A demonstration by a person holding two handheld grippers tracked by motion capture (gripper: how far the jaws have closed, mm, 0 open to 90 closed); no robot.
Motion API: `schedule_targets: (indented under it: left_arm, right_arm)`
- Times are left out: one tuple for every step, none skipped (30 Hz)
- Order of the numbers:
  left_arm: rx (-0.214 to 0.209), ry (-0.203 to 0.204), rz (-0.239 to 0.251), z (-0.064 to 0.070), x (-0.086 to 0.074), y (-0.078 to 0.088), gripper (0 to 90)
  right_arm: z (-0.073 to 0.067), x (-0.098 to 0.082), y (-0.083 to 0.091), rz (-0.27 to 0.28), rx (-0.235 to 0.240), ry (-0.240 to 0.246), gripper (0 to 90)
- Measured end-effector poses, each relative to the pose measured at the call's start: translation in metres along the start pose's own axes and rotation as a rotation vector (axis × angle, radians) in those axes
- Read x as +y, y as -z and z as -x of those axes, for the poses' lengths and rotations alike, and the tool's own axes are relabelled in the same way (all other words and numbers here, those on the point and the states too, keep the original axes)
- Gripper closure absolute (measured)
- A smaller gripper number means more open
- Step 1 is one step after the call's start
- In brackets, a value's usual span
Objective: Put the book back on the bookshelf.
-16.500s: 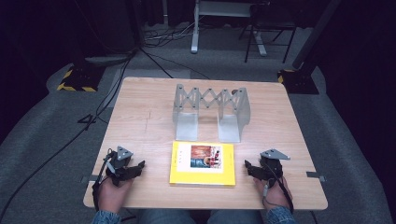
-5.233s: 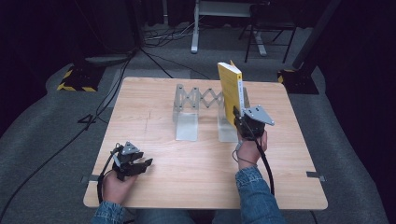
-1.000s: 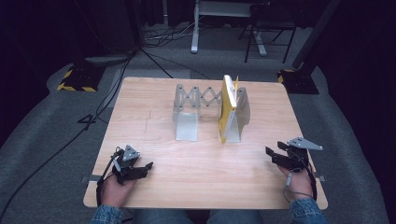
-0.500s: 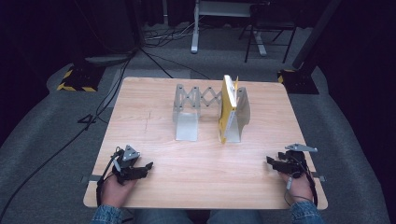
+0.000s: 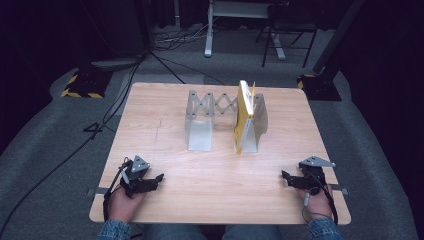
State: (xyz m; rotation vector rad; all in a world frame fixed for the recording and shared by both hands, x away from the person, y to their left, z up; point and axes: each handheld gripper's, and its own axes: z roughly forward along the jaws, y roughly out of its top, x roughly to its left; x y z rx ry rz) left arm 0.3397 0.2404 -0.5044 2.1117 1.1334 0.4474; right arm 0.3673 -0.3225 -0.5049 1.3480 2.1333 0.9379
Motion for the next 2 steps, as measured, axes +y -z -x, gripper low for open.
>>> schedule_targets:
  left_arm:
    - [0.0, 0.0, 0.0, 0.0, 0.0, 0.0, 30.8]
    - [0.0, 0.0, 0.0, 0.0, 0.0, 0.0, 30.8]
  right_arm:
    - [0.0002, 0.0002, -0.0002, -0.003, -0.001, -0.003, 16.1]
    - [0.0002, 0.0002, -0.0002, -0.004, -0.003, -0.005, 15.4]
